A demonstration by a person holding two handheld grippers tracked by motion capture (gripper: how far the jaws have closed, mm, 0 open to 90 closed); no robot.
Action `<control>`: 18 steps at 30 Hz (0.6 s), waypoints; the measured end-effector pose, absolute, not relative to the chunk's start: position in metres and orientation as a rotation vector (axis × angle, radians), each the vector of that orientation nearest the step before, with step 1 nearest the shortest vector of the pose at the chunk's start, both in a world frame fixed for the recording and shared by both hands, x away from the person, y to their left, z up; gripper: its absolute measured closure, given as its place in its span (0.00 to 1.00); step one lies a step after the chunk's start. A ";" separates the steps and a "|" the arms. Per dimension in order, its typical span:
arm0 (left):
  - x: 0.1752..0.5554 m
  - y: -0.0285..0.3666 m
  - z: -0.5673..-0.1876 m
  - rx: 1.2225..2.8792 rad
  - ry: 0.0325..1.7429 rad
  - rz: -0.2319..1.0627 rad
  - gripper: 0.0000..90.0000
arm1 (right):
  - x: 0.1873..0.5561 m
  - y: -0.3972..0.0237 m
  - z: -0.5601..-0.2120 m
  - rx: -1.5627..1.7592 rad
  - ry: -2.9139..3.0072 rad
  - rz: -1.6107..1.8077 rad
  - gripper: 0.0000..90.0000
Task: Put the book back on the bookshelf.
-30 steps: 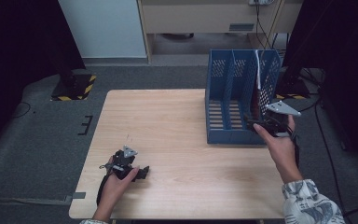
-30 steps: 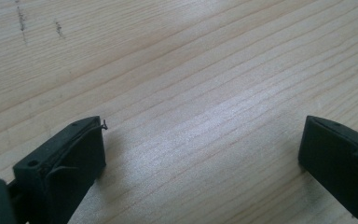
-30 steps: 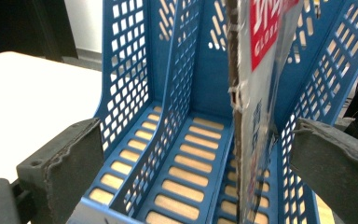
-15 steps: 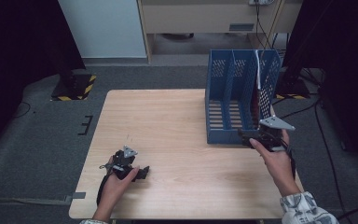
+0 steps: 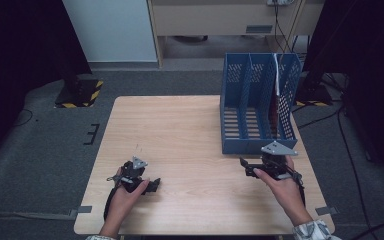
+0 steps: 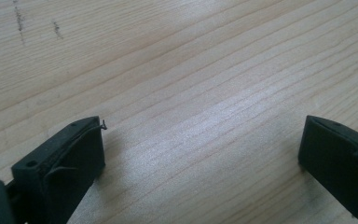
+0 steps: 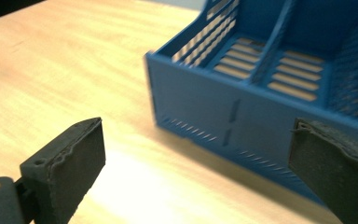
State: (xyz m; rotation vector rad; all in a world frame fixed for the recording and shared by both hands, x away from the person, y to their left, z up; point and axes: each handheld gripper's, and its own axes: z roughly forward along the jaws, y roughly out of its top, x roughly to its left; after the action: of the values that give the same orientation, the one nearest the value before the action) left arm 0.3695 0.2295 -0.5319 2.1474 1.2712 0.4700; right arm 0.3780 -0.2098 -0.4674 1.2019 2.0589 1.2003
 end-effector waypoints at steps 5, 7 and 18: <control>0.370 0.229 -0.532 2.148 1.270 0.467 0.00 | 0.372 -0.197 -0.479 1.174 2.139 1.190 0.06; 0.370 0.229 -0.532 2.147 1.271 0.468 0.00 | 0.370 -0.192 -0.483 1.161 2.164 1.181 0.06; 0.369 0.229 -0.532 2.148 1.270 0.467 0.00 | 0.362 -0.161 -0.506 1.107 2.295 1.148 0.07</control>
State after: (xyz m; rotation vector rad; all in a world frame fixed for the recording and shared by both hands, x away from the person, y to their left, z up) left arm 0.3693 0.2291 -0.5319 2.1481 1.2696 0.4665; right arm 0.3623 -0.1608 -0.5057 1.1068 2.2952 1.1482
